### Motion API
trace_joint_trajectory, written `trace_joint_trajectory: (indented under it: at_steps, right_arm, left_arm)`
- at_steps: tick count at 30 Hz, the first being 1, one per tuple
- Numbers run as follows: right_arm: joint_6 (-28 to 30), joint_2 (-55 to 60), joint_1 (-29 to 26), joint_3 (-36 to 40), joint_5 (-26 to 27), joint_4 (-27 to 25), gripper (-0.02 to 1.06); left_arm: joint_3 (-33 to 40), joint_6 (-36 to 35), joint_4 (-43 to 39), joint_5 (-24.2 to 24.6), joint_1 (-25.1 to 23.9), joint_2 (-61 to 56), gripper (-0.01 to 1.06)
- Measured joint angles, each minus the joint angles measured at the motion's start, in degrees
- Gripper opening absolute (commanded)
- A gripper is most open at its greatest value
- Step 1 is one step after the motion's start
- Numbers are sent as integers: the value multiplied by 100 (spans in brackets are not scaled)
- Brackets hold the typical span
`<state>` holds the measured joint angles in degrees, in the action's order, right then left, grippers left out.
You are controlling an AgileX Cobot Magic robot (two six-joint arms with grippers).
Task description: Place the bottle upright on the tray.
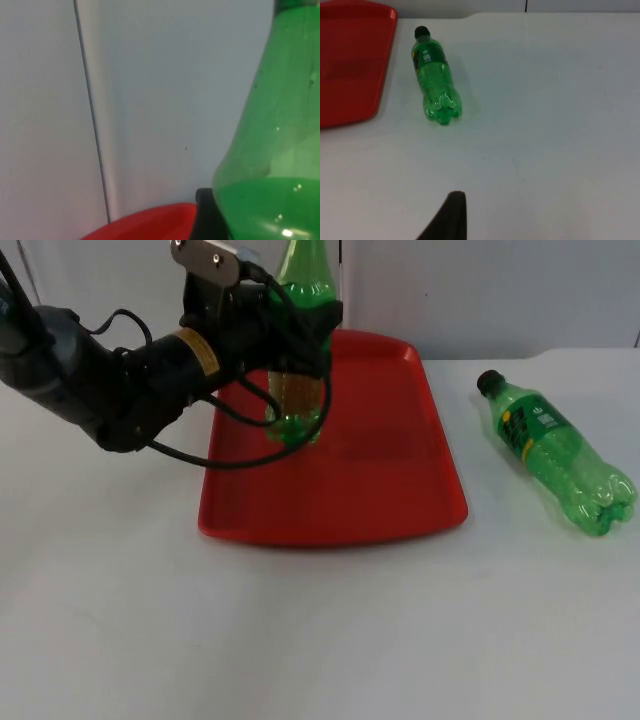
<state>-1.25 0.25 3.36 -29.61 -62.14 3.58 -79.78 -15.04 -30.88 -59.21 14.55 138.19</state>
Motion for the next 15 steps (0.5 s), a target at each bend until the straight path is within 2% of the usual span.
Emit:
trace_joint_trajectory:
  at_steps: [8, 15]
  right_arm:
    - [0, 0, 0, 0, 0, 0, 105]
    - [0, 0, 0, 0, 0, 0, 105]
  left_arm:
    - [0, 0, -13, -31, 0, 137, 0]
    - [0, 0, -13, -278, 0, 224, 0]
